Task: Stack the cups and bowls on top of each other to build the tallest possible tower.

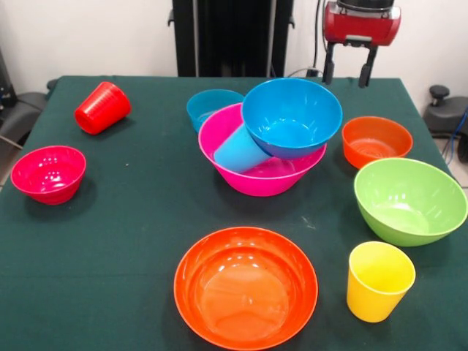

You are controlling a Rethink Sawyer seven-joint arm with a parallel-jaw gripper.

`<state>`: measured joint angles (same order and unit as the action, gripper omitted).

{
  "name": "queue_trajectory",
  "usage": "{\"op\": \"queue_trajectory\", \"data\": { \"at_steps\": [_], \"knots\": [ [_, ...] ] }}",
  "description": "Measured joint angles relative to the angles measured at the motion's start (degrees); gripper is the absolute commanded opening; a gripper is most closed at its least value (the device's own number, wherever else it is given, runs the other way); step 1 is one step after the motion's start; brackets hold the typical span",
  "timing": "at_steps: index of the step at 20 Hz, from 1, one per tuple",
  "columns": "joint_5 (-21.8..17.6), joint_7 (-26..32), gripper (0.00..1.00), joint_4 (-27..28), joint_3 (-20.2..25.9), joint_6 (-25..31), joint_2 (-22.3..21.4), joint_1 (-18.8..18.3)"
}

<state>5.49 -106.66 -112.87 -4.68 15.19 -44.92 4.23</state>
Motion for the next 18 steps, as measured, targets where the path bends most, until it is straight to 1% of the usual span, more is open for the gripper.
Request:
{"op": "queue_trajectory", "data": {
  "at_steps": [9,16,17,18],
  "knots": [
    [1.4,0.0,1.0,1.8,-0.1,2.1,-1.1,0.7],
    [3.2,-0.2,1.0,4.1,-1.1,2.8,-0.9,2.9],
    [3.9,-0.6,1.0,5.1,-1.9,2.9,-0.1,4.1],
    [4.2,-0.8,1.0,5.4,-2.1,2.8,0.3,4.5]
  ]
}}
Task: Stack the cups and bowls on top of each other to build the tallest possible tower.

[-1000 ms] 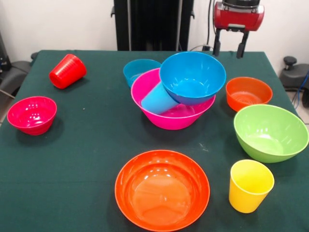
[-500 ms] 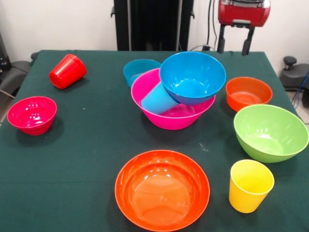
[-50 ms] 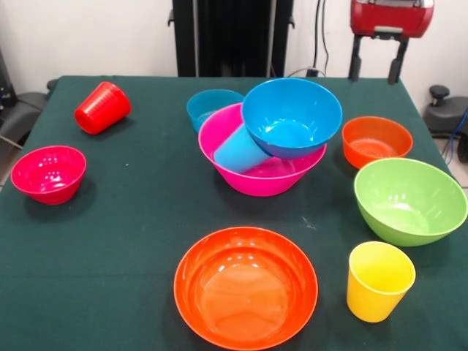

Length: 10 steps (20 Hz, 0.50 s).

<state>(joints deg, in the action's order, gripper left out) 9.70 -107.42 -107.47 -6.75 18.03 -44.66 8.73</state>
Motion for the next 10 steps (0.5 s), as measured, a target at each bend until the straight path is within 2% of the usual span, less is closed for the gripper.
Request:
{"op": "queue_trajectory", "data": {
  "at_steps": [5,10],
  "knots": [
    [1.5,-1.7,1.0,1.8,-1.0,-0.7,3.1,2.6],
    [1.8,-3.6,1.0,2.3,-1.0,-2.6,6.3,3.8]
  ]
}}
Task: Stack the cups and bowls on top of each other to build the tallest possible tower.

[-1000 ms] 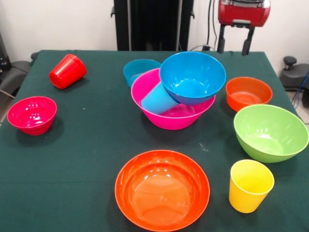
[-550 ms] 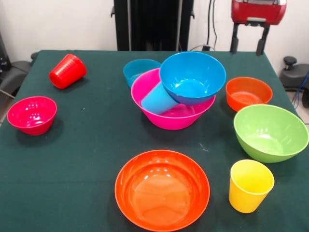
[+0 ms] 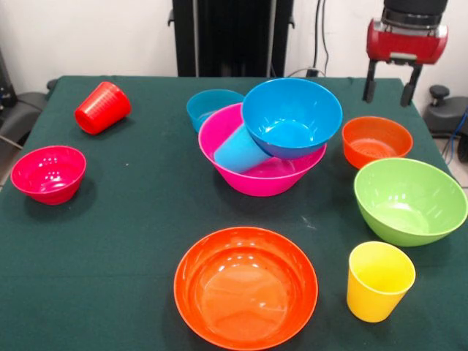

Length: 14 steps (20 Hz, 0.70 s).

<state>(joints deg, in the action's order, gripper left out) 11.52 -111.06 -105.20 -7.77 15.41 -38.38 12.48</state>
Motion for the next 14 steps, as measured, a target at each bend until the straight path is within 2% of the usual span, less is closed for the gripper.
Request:
{"op": "queue_trajectory", "data": {
  "at_steps": [7,14],
  "knots": [
    [0.0,-2.1,1.0,-0.2,0.7,-5.7,3.9,-1.1],
    [0.0,-3.4,1.0,-1.2,2.5,-10.0,5.2,-3.0]
  ]
}}
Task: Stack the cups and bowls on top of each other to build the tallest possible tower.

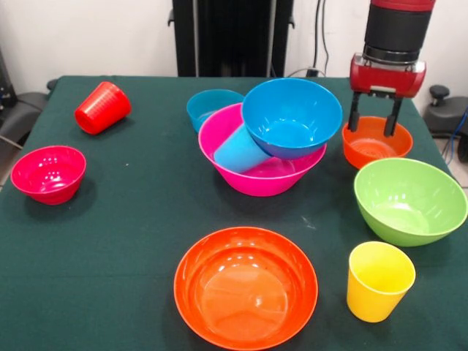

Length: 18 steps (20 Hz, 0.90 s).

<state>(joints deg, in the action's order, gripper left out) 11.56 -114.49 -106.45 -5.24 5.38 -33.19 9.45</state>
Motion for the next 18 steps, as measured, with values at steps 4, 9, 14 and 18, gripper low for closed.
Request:
{"op": "queue_trajectory", "data": {
  "at_steps": [4,9,14,18],
  "knots": [
    [0.0,-1.0,1.0,-0.3,0.1,-0.1,0.4,0.3],
    [0.2,-2.1,1.0,-0.4,0.1,-0.1,0.4,1.6],
    [1.2,-3.1,1.0,-0.4,0.1,-0.1,0.4,3.1],
    [2.4,-4.3,1.0,-0.4,-0.1,-0.1,0.5,5.5]
  ]
}}
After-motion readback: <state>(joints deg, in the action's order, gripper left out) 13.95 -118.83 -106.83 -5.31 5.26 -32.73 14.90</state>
